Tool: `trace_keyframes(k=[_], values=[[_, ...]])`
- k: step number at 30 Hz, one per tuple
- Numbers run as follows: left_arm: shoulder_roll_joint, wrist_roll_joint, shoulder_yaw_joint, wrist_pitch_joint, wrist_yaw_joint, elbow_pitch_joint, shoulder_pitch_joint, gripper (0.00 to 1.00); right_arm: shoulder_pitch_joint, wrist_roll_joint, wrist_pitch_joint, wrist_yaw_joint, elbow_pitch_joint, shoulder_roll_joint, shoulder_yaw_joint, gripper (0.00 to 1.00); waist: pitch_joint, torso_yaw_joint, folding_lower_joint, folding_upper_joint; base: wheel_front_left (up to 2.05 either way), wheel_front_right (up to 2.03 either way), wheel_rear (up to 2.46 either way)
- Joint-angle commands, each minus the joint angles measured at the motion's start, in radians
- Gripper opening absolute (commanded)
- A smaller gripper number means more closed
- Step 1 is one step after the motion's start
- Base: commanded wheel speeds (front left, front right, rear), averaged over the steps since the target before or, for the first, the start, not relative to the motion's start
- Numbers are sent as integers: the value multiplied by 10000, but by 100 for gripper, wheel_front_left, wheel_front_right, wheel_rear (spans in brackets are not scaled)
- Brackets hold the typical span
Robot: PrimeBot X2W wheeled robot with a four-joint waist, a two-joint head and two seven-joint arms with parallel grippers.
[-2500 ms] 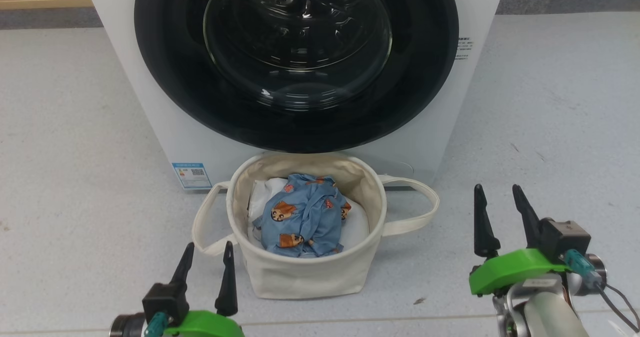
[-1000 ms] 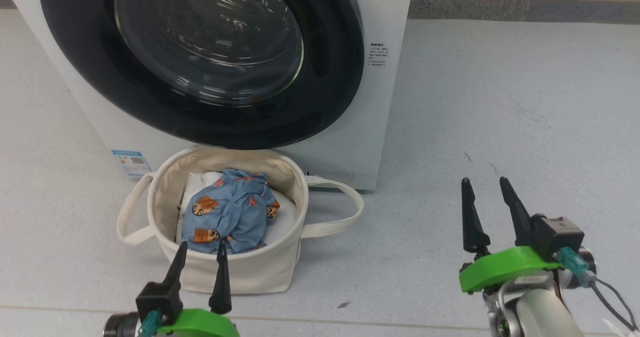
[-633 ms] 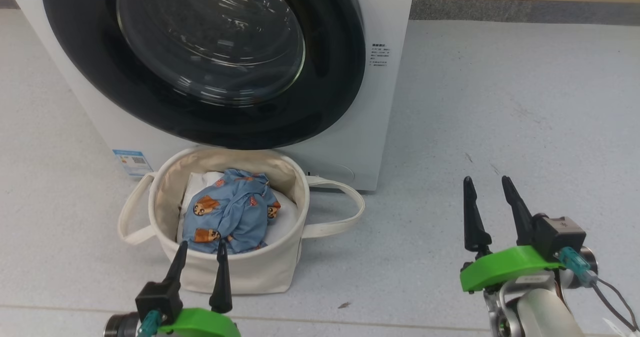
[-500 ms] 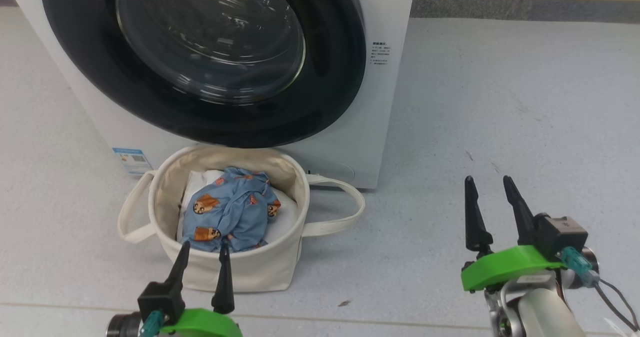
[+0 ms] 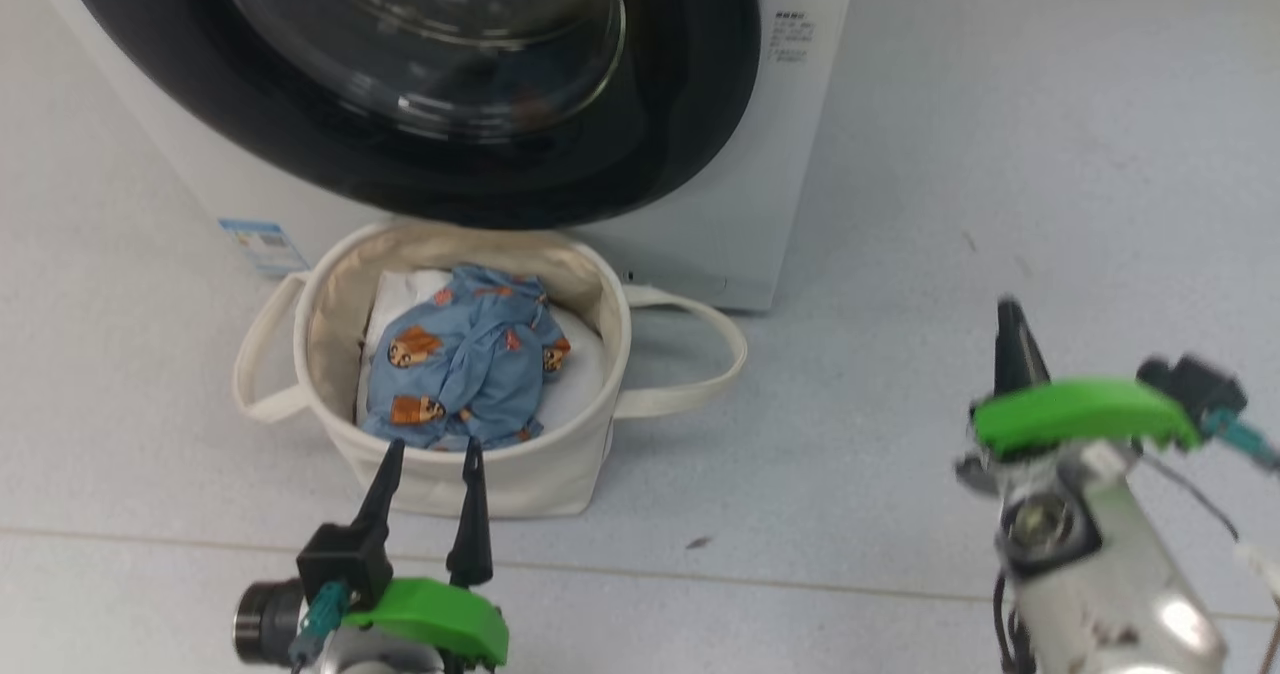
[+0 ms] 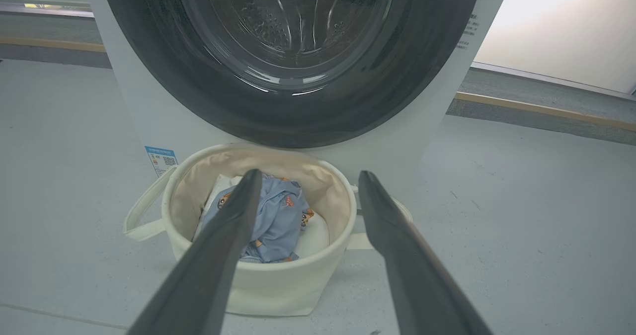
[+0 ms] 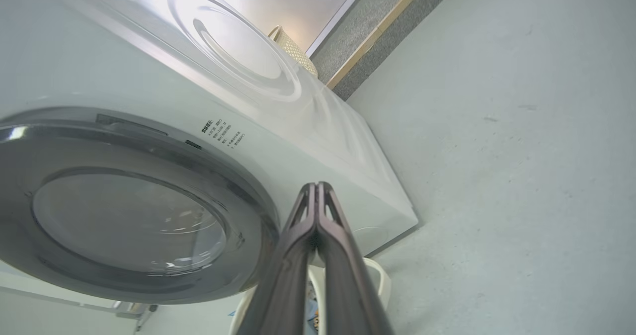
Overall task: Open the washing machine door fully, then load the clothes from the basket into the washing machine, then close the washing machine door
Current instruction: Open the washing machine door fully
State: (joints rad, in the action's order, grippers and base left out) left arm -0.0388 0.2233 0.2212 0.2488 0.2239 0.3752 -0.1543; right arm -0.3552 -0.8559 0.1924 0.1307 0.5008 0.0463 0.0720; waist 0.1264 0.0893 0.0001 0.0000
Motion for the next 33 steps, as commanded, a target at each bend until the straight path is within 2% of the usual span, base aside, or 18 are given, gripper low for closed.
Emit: trace_keyframes(k=[1, 5, 6, 7, 8, 16, 26, 33], values=[[-114, 58, -140, 130, 127, -430, -558, 100, -1166, -1059, -520, 0, -145, 39, 51, 0, 653, 147, -1, 0, 0, 0, 0], [-114, 201, 201, 130, 311, -600, -949, 100, -2617, -3274, -2107, 0, 175, 48, -509, 0, 1515, 341, -1, 0, 0, 0, 0], [-114, 201, 201, 130, 311, -600, -949, 100, -2617, -3274, -2107, 0, 175, 48, -509, 0, 1515, 341, -1, 0, 0, 0, 0], [-114, 300, 410, 130, 410, -700, -1167, 100, -3349, -4076, -2874, 0, 297, 170, -796, 0, 1977, 460, -1, 0, 0, 0, 0], [-114, 300, 410, 130, 410, -700, -1167, 100, -3349, -4076, -2874, 0, 297, 170, -796, 0, 1977, 460, -1, 0, 0, 0, 0], [-114, 739, 1163, 130, 870, -1088, -2022, 100, -5937, -6146, -5333, 0, 922, 651, -1511, 0, 3627, 1008, -1, 0, 0, 0, 0], [-114, 1196, 1729, 130, 1296, -1437, -2507, 100, -8269, -7307, -7535, 0, 2163, 979, -1597, 0, 4748, 1681, -1, 0, 0, 0, 0], [-114, 1386, 1990, 130, 1430, -1598, -2687, 100, -9368, -7545, -8159, 0, 2795, 925, -1461, 0, 5147, 1914, -1, 0, 0, 0, 0]])
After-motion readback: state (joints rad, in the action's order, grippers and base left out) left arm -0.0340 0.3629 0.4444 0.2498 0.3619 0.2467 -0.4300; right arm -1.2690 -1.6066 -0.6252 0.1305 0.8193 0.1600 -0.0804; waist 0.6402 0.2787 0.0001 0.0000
